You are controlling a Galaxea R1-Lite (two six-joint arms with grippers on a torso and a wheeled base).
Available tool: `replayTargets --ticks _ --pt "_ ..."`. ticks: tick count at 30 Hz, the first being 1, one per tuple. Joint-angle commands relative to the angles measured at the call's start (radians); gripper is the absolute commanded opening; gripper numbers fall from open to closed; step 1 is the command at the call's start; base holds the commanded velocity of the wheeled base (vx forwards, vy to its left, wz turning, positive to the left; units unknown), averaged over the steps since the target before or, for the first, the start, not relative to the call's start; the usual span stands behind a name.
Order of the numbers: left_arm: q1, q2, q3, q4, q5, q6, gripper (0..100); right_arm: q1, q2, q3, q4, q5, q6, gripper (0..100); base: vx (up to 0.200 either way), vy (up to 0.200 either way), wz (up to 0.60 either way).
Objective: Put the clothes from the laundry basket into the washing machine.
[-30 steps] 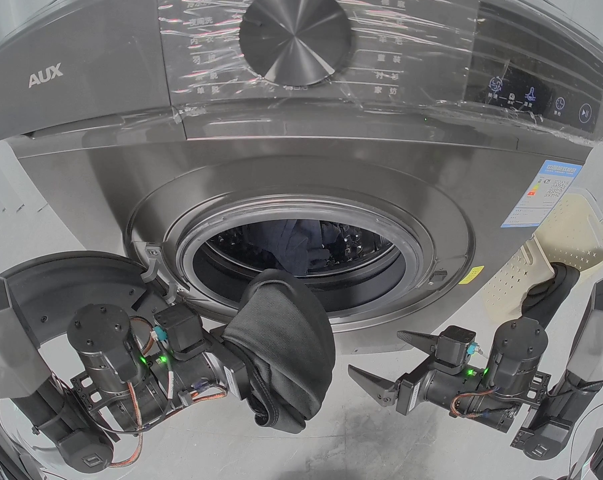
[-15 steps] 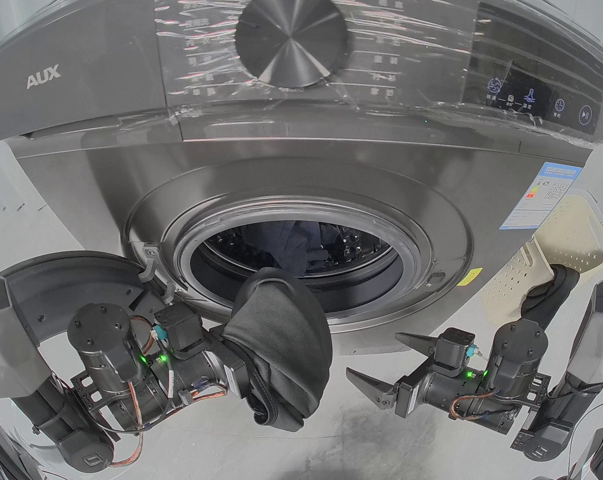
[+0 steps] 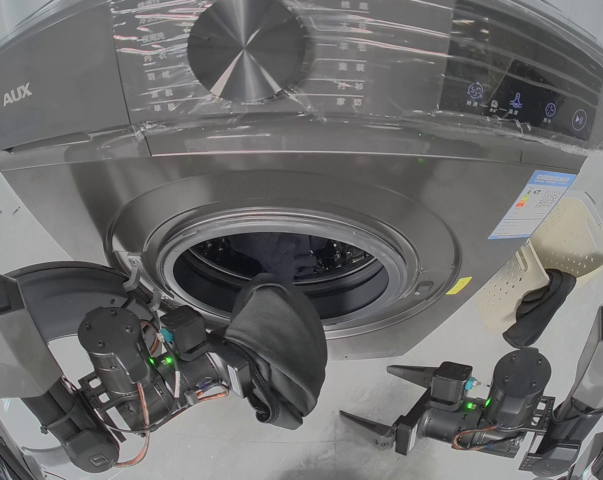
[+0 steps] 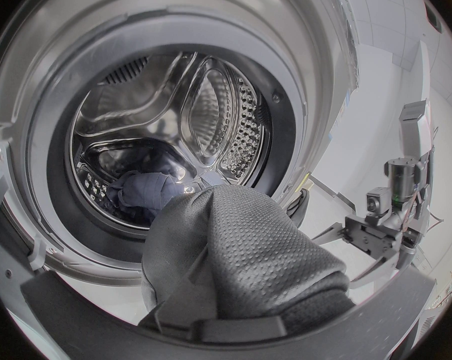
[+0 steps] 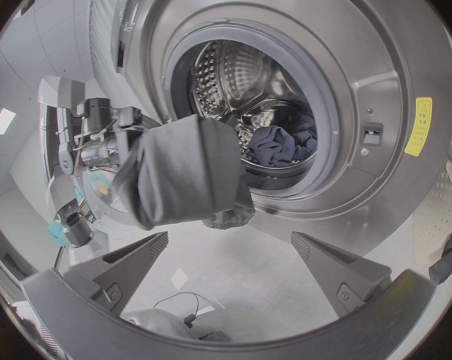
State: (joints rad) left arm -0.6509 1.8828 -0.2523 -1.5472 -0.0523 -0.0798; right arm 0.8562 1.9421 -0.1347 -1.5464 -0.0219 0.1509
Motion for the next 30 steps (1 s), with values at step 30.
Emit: replayTargets --ticks 30 --pt "0.119 0.503 -0.794 0.108 0.028 -0.054 0 0.046 -0.029 0.021 -0.001 -0.003 -0.001 100 0.000 0.000 0.00"
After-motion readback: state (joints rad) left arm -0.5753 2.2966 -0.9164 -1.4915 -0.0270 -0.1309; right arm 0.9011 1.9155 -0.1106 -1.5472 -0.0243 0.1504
